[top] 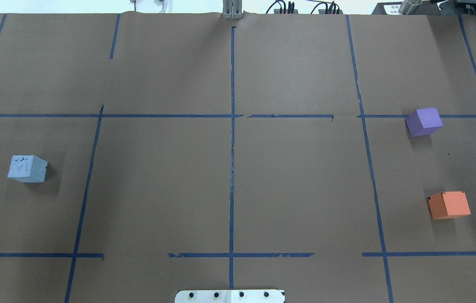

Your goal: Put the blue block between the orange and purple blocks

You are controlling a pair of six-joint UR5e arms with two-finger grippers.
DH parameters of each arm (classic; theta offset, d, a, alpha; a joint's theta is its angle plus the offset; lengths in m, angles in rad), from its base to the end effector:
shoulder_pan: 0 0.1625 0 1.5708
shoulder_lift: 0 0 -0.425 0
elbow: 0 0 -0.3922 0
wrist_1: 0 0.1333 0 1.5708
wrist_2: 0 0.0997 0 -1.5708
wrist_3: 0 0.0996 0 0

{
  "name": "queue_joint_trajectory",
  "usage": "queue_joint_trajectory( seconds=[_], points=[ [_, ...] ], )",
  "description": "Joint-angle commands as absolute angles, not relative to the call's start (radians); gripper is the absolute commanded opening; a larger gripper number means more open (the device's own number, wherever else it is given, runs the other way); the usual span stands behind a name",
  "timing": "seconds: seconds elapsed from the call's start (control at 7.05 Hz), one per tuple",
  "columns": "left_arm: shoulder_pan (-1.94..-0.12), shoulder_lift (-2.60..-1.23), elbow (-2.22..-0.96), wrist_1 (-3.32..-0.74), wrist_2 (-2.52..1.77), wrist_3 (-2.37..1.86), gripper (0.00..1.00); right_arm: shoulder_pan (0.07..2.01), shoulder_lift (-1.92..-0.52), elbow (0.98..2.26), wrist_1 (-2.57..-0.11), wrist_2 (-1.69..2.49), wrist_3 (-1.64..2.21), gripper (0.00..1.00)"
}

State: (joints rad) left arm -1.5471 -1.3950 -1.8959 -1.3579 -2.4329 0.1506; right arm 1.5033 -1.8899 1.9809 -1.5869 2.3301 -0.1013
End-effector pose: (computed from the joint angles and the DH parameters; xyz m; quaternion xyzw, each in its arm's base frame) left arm -0.0480 -0.4101 0.5936 -0.0023 0.4186 0.0658 0.9058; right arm 0.0402 -0.3656 0.5950 0.0410 -0.3697 -0.0921 0.9237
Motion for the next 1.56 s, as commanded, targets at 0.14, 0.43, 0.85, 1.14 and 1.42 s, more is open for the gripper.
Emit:
queue_joint_trajectory(
  seconds=[0.14,0.43,0.85,1.14,1.42],
  points=[
    [-1.542,-1.408,-1.894,-1.359,-2.404,0.149,1.00,1.503,-1.888,1.982,-1.585,2.330,-0.103,1.00],
    [-1.542,-1.405,-1.898,-1.370,-2.385,0.147,1.00,1.503,-1.888,1.990,-1.586,2.333,-0.100,1.00],
    [-1.539,-1.407,-1.884,-1.370,-2.392,0.143,1.00,1.503,-1.890,1.990,-1.586,2.335,-0.101,1.00],
    [-1.542,-1.402,-1.902,-1.373,-2.399,0.149,1.00,1.503,-1.890,1.988,-1.586,2.336,-0.103,1.00],
    [-1.542,-1.396,-1.908,-1.393,-2.398,0.152,1.00,1.503,-1.890,1.988,-1.588,2.336,-0.101,1.00]
  ],
)
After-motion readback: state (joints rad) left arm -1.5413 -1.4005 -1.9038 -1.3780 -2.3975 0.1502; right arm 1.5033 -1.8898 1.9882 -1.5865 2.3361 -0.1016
